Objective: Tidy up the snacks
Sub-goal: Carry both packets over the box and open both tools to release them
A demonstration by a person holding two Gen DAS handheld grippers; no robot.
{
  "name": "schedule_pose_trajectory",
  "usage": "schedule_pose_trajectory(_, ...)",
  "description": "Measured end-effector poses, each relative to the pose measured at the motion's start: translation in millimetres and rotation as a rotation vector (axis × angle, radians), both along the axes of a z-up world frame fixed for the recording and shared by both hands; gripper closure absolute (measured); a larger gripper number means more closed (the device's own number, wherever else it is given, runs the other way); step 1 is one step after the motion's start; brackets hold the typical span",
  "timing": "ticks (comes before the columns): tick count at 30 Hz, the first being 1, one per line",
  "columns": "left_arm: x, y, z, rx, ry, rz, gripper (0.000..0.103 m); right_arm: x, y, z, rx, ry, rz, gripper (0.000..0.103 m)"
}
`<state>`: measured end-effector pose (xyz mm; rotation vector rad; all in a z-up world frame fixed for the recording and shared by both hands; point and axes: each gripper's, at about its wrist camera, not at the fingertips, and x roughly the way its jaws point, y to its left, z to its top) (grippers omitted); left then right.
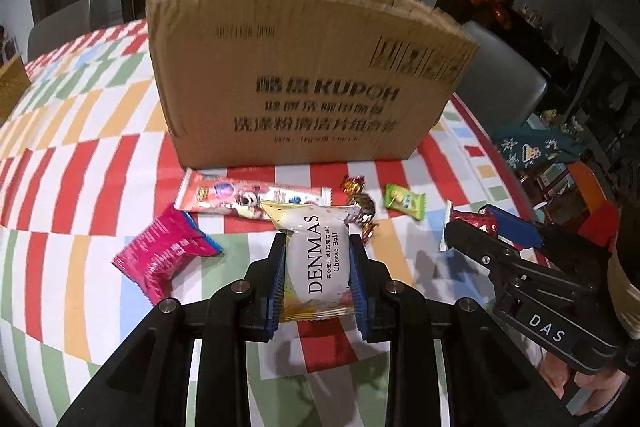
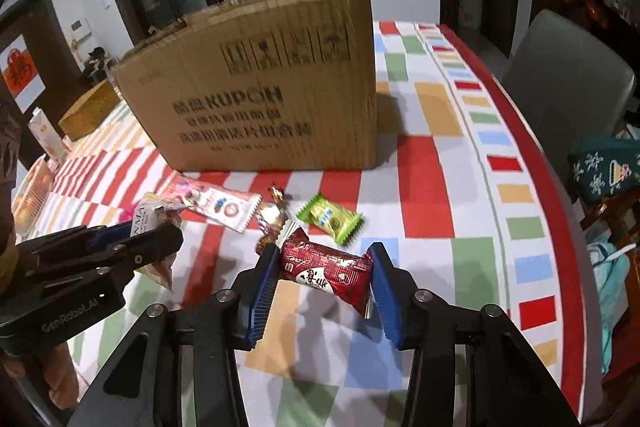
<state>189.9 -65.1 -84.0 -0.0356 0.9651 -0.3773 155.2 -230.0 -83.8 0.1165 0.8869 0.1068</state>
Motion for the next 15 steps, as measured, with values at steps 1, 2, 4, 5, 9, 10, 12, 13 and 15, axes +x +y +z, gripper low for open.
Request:
schedule_pose_trajectory(1, -2.4, 0.9, 6.1, -0.005, -0.014, 0.0, 0.074, -0.8, 0.7, 2.9, 0.001, -0.007, 0.001, 0.057)
schedule_pose_trajectory(2, -3.4, 2.2, 10.5, -0.009, -0.023, 0.0, 0.074, -2.6, 1.7, 8.8, 0.0, -0.021, 0.003, 0.057)
schedule_pose_trajectory(4, -6.2, 4.2, 19.7, -0.016, -0.045, 0.0, 0.074, -5.0, 2.6, 16.0, 0.0, -0.041, 0.004, 0.057)
schedule_pose_trajectory(5, -7.8, 5.6, 25.8, -0.018, -0.06, 0.0, 0.074, -6.7, 3.7, 22.2, 0.0, -0.056, 0.008, 0.057)
schedule_pose_trajectory(9, -11.5, 8.7, 47.8, -0.024, -0.112, -0.004, 0.074, -10.7, 6.5, 42.0, -0.001, -0.109, 0.015, 0.057)
schedule_pose_trajectory(10, -12.0, 9.8, 54.8, -0.027, -0.129, -0.005, 0.074, -11.2, 7.2, 45.9, 0.0, -0.118, 0.015, 0.057)
schedule_pose_trajectory(12, -12.1, 12.6, 64.1, -0.029, -0.151, -0.001, 0.074, -11.0, 8.6, 56.2, 0.001, -0.145, 0.019, 0.057)
schedule_pose_trajectory(13, -11.8, 14.1, 70.7, -0.031, -0.166, 0.0, 0.074, -10.7, 9.6, 60.5, 0.002, -0.156, 0.02, 0.057)
schedule_pose_trajectory(15, -11.8, 16.1, 79.5, -0.032, -0.188, 0.002, 0.074, -10.3, 12.6, 70.7, 0.001, -0.181, 0.028, 0.057)
